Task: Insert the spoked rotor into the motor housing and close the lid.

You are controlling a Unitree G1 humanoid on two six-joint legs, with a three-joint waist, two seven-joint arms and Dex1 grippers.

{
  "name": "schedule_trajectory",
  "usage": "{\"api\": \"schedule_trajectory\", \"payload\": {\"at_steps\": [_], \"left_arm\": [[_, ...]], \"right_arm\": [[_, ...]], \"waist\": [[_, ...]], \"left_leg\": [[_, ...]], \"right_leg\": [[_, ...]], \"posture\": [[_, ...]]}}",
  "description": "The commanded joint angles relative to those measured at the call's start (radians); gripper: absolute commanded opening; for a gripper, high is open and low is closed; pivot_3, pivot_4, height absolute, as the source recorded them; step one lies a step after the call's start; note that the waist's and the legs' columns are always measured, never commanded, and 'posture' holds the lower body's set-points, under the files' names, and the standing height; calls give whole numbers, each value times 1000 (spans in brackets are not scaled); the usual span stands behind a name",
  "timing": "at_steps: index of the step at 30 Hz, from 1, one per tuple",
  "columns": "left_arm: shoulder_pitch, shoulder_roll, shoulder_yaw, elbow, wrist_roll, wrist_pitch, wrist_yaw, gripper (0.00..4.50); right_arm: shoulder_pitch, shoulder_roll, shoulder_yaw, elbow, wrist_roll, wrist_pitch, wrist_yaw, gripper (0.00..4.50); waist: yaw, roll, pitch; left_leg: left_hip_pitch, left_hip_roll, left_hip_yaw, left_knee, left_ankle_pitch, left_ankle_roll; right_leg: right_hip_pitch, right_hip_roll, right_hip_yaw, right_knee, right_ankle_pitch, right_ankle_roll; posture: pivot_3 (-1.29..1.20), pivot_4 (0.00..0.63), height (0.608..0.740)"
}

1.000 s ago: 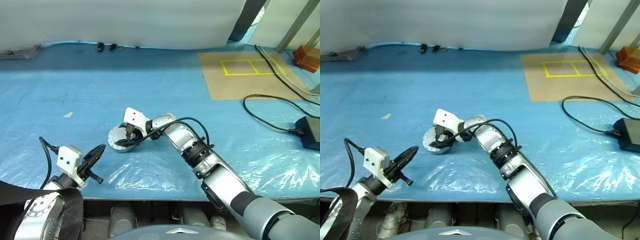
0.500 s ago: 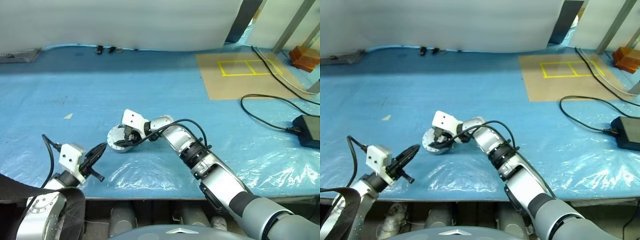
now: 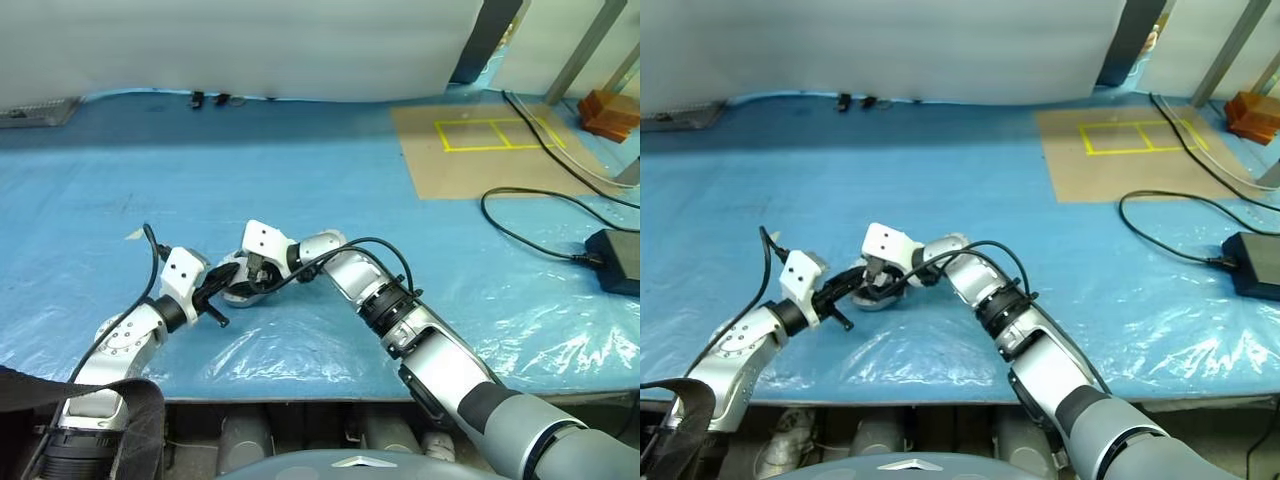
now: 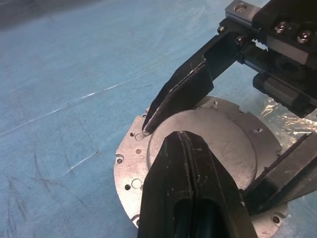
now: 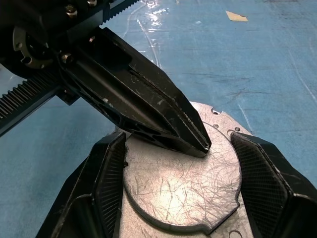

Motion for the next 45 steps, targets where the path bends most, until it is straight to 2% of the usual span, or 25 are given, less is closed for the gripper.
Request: {"api": "schedule_trajectory", "payload": {"at_steps": [1,4,5,11,15,24,45], "left_arm": [[31,20,-45,8,4,67,-27,0],[27,20,-50,15,8,66,-28,0],[25,20,-51,17,9,65,-27,0],[13,14,-52,21,11,60,-27,0],[17,12,-51,22,14,54,-26,0],[32,20,-32,37,20,29,-22,0],[33,16,-35,47,16,10,-30,0]], "right_arm": [[23,-22,24,48,-52,24,-31,3343],[24,-22,5,39,-34,3,-34,4328],[24,-22,1,37,-30,-2,-35,4492],[28,-41,-40,-9,36,-95,55,4492],[32,-64,-87,-50,121,-60,165,4492],[25,-87,-146,-28,120,39,112,4492],[-14,-109,-223,-31,256,649,83,4492]], "waist": [[1,2,-1],[3,3,-2],[3,3,-2],[9,3,-2],[12,3,-2],[19,3,-1],[23,3,-1]], "left_leg": [[0,0,0,0,0,0],[1,0,0,0,0,0],[1,0,0,0,0,0],[-1,0,-1,0,0,0],[-3,0,0,-1,0,0],[-3,0,1,-6,0,0],[-1,-1,2,-12,0,0]], "right_leg": [[0,-1,0,0,0,0],[1,-1,0,0,0,0],[1,-1,0,0,0,0],[0,-1,-1,-1,0,1],[0,-1,-1,-4,0,0],[-1,-1,-2,-8,0,0],[-2,-1,-1,-9,-1,1]], "posture": [[0,150,740],[0,150,740],[0,150,740],[0,150,740],[0,150,740],[0,150,740],[0,150,740]]}}
